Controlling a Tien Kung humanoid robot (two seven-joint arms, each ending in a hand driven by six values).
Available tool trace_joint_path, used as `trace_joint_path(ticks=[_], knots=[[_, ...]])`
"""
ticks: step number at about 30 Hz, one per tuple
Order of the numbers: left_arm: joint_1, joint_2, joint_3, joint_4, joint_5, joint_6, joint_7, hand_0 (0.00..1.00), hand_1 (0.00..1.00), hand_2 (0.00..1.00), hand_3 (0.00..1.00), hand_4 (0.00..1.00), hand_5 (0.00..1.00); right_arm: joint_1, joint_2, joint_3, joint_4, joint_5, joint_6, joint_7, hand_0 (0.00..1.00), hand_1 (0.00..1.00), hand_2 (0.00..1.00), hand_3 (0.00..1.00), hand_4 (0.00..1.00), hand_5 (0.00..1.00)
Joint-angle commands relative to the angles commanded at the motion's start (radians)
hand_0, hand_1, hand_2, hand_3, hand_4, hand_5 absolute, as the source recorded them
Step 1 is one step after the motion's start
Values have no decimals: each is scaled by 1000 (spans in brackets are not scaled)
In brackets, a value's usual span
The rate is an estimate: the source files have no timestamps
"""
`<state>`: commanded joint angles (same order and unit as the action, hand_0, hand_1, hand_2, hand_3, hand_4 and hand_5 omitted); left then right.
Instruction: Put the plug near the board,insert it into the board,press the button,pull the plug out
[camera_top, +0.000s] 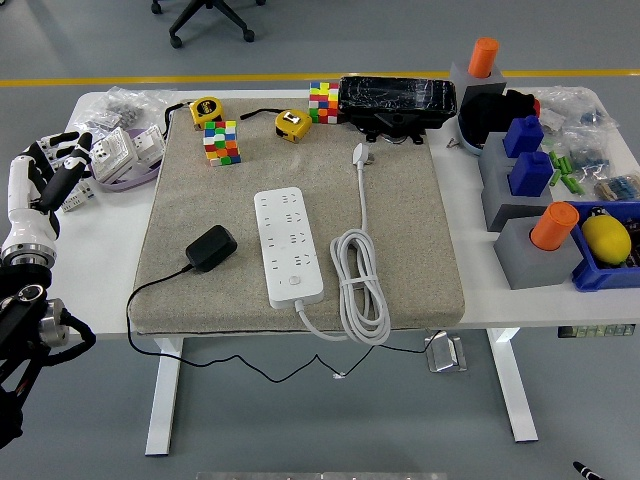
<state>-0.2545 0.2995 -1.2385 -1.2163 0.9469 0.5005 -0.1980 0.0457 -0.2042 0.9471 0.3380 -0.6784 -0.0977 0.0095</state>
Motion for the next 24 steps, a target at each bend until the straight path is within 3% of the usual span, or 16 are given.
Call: trace_joint_path(ticks=[24], knots=[[-18,8,35,5,-2,-5,13,450,541,566,605,810,461,0,-8,-17,0,8,1,0,606,640,653,551,939,494]])
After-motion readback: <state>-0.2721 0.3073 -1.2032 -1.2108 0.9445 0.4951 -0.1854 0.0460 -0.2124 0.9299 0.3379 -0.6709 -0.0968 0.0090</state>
